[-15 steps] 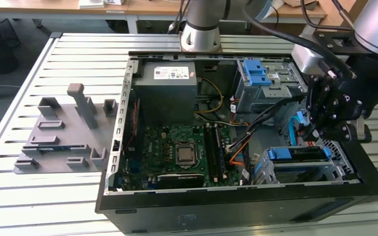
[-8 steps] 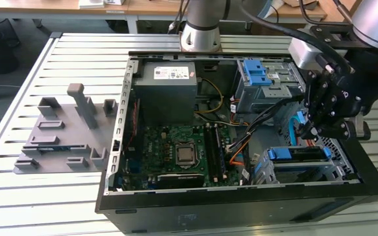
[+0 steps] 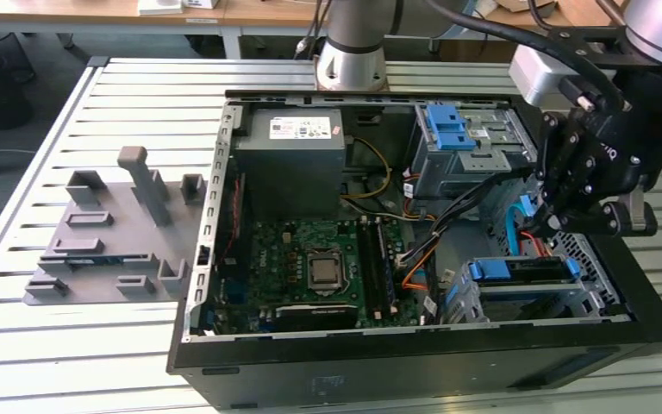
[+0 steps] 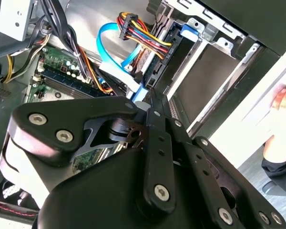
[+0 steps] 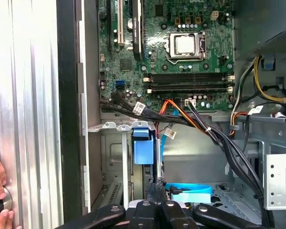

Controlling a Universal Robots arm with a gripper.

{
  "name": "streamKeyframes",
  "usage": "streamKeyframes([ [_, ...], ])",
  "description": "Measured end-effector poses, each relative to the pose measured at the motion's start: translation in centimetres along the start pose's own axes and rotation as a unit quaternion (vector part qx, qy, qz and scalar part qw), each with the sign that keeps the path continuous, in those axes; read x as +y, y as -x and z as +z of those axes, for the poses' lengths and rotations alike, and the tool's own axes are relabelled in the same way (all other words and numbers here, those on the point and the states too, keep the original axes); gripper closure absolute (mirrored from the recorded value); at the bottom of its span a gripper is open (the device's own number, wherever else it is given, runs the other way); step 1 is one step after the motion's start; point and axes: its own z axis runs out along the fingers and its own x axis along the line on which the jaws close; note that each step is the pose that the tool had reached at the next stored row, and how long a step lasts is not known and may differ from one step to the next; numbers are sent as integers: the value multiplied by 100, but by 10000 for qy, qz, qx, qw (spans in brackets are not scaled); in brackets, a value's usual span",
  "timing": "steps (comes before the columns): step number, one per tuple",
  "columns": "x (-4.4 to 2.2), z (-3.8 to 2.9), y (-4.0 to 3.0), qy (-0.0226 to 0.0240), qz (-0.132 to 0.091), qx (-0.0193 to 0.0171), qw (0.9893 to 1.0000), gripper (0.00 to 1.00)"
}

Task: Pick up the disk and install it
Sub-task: 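Insert the second disk wire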

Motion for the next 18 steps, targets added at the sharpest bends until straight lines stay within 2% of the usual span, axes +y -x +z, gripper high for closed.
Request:
streamKeyframes([
  [8, 6, -25, 38, -3, -95, -1, 10000, 89],
  [18, 28, -38, 109, -17, -97, 10, 10000, 89],
])
